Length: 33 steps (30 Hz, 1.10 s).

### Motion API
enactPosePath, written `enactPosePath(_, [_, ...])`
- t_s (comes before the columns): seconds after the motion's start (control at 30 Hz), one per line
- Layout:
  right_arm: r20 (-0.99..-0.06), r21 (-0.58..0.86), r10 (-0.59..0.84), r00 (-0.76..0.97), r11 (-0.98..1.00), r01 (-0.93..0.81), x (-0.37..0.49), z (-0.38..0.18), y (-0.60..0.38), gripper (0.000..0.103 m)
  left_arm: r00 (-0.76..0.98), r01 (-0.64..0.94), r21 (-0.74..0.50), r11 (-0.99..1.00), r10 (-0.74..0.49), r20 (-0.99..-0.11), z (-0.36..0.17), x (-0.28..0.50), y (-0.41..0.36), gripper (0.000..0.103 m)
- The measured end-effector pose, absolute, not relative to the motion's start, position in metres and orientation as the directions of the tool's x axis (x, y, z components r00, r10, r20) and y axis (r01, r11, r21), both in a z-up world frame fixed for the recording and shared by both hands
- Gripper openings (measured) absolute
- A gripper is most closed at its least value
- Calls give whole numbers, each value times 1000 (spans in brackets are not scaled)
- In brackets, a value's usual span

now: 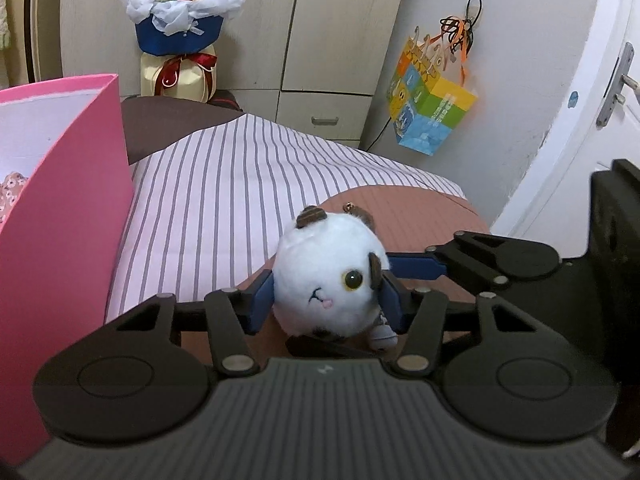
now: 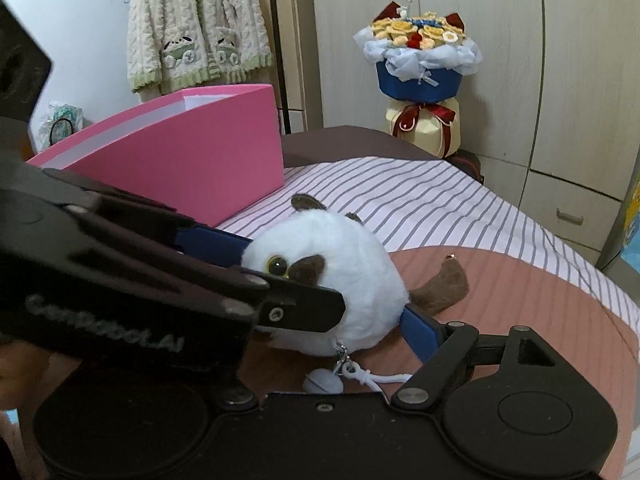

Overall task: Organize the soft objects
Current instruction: 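Close the left tool on the panda plush while the right tool grips its other side, then lift the panda plush with both tools and carry it over the pink box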

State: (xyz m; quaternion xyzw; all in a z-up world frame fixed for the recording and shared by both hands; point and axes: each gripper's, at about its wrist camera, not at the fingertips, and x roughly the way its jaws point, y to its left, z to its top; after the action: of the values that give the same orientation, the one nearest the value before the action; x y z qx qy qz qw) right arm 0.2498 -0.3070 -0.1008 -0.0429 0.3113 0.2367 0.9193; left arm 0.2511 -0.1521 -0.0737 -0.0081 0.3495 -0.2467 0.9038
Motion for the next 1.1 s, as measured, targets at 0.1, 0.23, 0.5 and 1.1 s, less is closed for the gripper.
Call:
enactPosePath(0.1, [-600,75,404,690,887,-455,254,-104,-304,87,634,427,-193,883,-445,-632,-75,252,-152,54])
enactPosePath(0.23, [-606,69,391,692,893,-444,255,-106,-301,87,634,422,-205,883,-449,-630,-75,253,-152,54])
enactPosePath(0.5, [-605,114,386,697,907,-404,247,-98,-301,77,633,440,-220,871,-474,-611,-68,240,-145,51])
enactPosePath(1.1, [-621,110,359,697,920,-376,176,-71,-278,77,573,490,-218,844,-500,-650,-37,175,-123,51])
